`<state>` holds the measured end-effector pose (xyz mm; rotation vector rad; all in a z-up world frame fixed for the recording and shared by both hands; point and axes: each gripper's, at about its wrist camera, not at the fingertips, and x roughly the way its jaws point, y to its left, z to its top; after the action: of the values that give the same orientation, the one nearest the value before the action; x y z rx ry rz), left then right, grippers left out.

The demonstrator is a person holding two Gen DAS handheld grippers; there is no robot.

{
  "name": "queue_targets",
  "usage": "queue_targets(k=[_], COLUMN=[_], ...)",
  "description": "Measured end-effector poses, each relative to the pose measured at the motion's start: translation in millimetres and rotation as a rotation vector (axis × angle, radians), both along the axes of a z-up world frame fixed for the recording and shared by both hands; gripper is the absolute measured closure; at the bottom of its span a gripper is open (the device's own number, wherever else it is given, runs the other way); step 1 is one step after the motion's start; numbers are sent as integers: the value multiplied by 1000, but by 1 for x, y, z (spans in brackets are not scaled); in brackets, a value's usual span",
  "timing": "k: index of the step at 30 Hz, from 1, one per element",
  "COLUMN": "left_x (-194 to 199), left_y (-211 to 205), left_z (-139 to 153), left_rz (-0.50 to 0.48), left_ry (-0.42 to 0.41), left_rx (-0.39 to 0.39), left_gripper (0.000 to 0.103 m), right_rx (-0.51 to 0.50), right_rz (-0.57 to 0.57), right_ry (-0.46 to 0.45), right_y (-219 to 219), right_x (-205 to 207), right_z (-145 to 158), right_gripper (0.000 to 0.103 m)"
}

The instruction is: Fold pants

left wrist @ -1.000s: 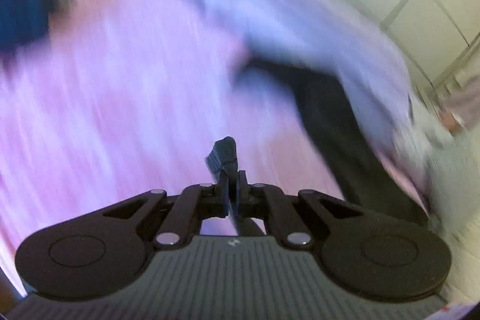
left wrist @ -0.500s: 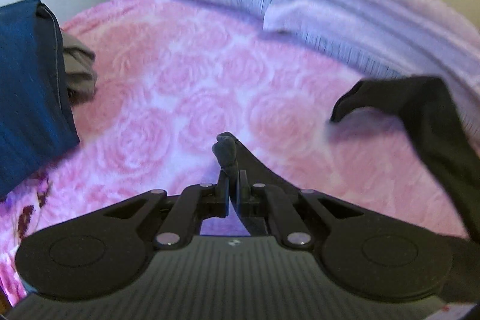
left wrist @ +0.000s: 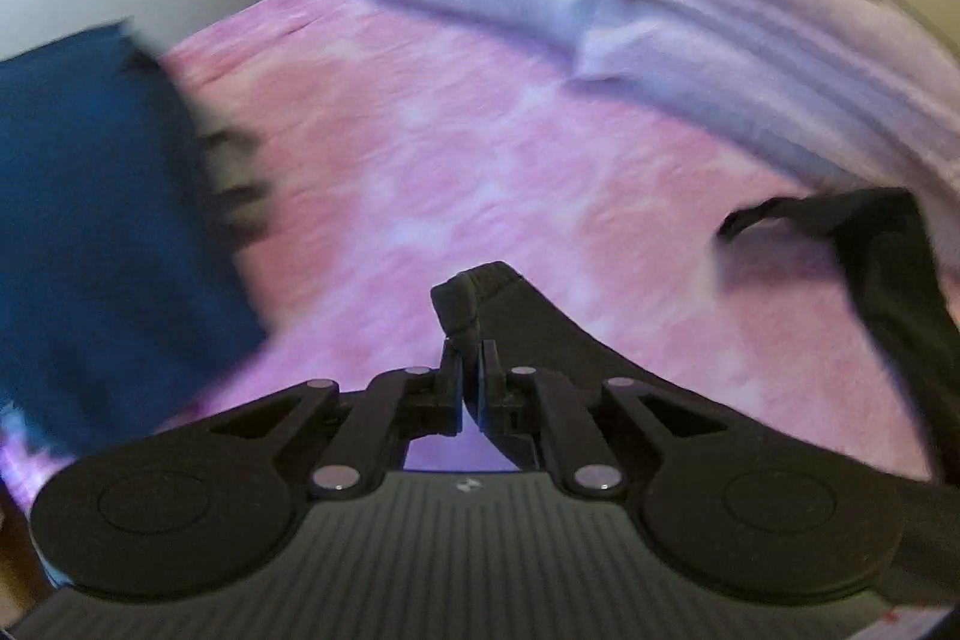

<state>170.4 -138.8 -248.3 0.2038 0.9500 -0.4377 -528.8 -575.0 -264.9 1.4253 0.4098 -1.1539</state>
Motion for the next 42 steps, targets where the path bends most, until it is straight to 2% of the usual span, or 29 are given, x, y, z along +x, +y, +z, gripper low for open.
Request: queue_targets(k=[1, 3, 4, 6, 8, 9, 12, 17, 19, 22, 25, 29, 30, 31, 32, 33, 35, 37, 42], left_x=[-4, -9, -8, -6, -9, -10, -18, -34, -40, -50, -58, -58, -56, -55, -52, -50, -43, -33, 2], left_y=[13, 33, 42, 54, 56, 53, 29, -56, -96, -158, -213, -264, -275, -284, -291, -295, -294, -285, -247], left_z=[-5, -28, -44, -59, -61, -60, -55, -54, -60, -78, -108, -151, -158, -162, -163, -162, -146, -115, 13], left_rz=[3, -7, 23, 58, 29, -5, -143, -441, -555, -730, -889, -1003, -1023, -1044, -1072, -1090, -1097, -1072, -965], left_ry=[9, 44, 96, 151, 141, 127, 77, -60, -110, -228, -364, -525, -551, -563, -565, -560, -574, -589, -458], left_rx=[26, 122, 177, 208, 212, 217, 215, 128, 93, 71, 123, 230, 247, 259, 272, 286, 275, 248, 97], left_gripper=[98, 86, 84, 83, 79, 75, 74, 58, 54, 48, 48, 48, 51, 58, 84, 95, 96, 96, 96], right_rx=[41, 153, 232, 324, 293, 248, 127, -3, -6, 8, 27, 46, 47, 47, 45, 41, 29, 14, -9], right_rz=[10, 41, -5, -118, -152, -137, -102, -93, -82, -75, -85, -117, -125, -133, -139, -146, -151, -154, -143], right_ry=[47, 197, 259, 287, 281, 289, 294, 200, 186, 181, 186, 219, 227, 233, 236, 238, 238, 242, 225], right_y=[16, 36, 45, 61, 67, 65, 53, 34, 27, 23, 23, 22, 20, 19, 18, 17, 13, 9, -5], right_x=[-3, -4, -8, -18, -16, -10, 10, 41, 50, 55, 50, 41, 40, 39, 39, 40, 41, 44, 61], right_z=[-11, -39, -52, -68, -64, -57, -40, -28, -29, -33, -33, -32, -33, -33, -33, -33, -32, -31, -33], right_gripper=[99, 89, 87, 86, 83, 80, 73, 67, 66, 66, 66, 65, 65, 65, 65, 65, 65, 65, 65])
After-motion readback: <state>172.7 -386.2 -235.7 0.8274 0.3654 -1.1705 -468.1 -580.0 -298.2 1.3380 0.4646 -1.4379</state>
